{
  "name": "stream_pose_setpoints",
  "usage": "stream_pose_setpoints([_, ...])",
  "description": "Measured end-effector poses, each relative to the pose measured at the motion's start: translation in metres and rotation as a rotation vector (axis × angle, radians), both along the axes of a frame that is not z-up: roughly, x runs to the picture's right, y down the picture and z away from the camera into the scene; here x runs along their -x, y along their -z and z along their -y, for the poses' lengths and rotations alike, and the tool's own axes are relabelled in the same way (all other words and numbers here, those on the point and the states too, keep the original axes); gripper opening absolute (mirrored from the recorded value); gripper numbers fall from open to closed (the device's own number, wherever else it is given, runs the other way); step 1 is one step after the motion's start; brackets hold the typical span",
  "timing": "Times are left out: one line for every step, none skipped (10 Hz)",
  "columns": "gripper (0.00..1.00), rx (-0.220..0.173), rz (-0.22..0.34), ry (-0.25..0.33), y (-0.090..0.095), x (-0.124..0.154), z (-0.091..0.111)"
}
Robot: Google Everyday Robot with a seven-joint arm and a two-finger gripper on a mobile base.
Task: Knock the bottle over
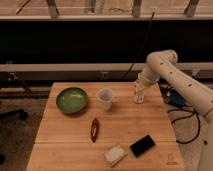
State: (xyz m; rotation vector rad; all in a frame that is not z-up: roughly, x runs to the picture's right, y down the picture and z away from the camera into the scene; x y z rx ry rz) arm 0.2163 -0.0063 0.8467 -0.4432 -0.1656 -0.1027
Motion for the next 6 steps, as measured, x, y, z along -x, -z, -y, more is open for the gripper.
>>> stream_pose_setpoints([0.13,-0.003,0.004,0.006,-0.002,0.003,0.003])
stream_pose_setpoints([0.13,-0.007,0.008,0.011,-0.004,0.005,0.004])
stream_pose_setpoints([0.13,-0.013,0.013,0.018,-0.006,0.008,0.007])
stream_pose_setpoints([0.13,-0.018,0.022,0.026,-0.009,0.014,0.010])
stream_pose_setpoints([0.13,-0.019,0.025,0.029,-0.011,0.016,0.012])
stream_pose_setpoints([0.13,-0.016,0.024,0.026,-0.011,0.015,0.012])
